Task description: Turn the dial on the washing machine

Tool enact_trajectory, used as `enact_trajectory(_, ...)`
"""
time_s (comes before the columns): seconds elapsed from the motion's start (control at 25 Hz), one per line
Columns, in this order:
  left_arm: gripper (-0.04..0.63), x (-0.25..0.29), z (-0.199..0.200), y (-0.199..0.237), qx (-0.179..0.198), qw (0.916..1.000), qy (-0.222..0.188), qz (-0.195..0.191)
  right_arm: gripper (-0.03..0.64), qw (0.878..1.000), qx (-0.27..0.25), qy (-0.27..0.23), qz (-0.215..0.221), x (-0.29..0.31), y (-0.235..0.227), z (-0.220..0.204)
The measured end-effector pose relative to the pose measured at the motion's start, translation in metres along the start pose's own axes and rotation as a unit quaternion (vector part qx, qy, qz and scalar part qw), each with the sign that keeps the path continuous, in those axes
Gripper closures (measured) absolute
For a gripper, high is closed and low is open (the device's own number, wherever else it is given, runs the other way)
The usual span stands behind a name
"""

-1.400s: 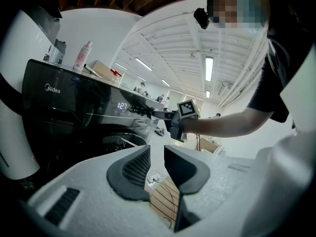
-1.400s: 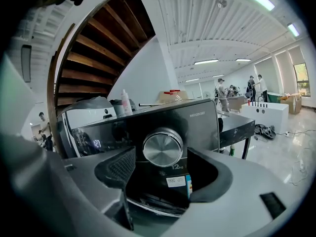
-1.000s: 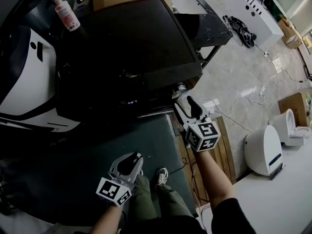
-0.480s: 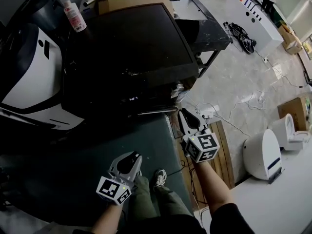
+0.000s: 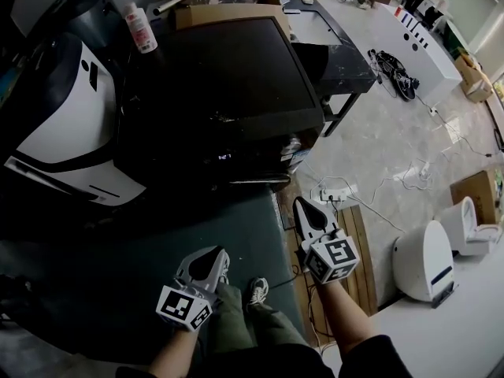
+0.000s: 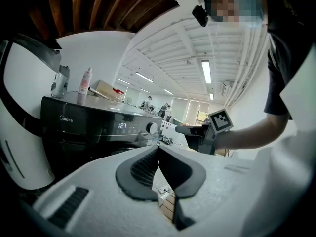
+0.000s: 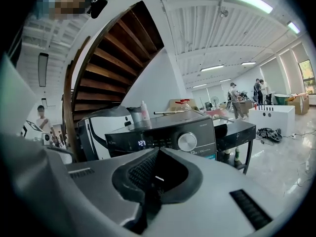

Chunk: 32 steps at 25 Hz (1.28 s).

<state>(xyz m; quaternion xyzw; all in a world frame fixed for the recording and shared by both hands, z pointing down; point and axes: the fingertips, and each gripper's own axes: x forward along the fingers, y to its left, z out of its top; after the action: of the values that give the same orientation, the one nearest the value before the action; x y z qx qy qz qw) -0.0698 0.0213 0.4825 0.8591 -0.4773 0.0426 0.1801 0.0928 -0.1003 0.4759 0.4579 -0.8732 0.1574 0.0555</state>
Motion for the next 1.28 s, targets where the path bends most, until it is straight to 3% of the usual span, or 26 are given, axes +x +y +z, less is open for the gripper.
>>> enact_trajectory(0.4,0.584,-0.02,0.023,-0.01,0.029,0.9994,-0.013,0.016,0.615,0.999,0.005,-0.003,0.036,-0.043,0.032,0.01)
enact_trajectory(0.84,0.584,-0.039,0.045,-0.025,0.062,0.9974,-0.014,0.035,0.615,0.997,-0.005,-0.033,0.067,-0.078,0.054,0.051)
enact_trajectory(1.28,0.584,-0.054,0.061,-0.041,0.084,0.9957,-0.013,0.037,0.617,0.996,-0.022,-0.025,0.089,-0.104,0.068,0.054)
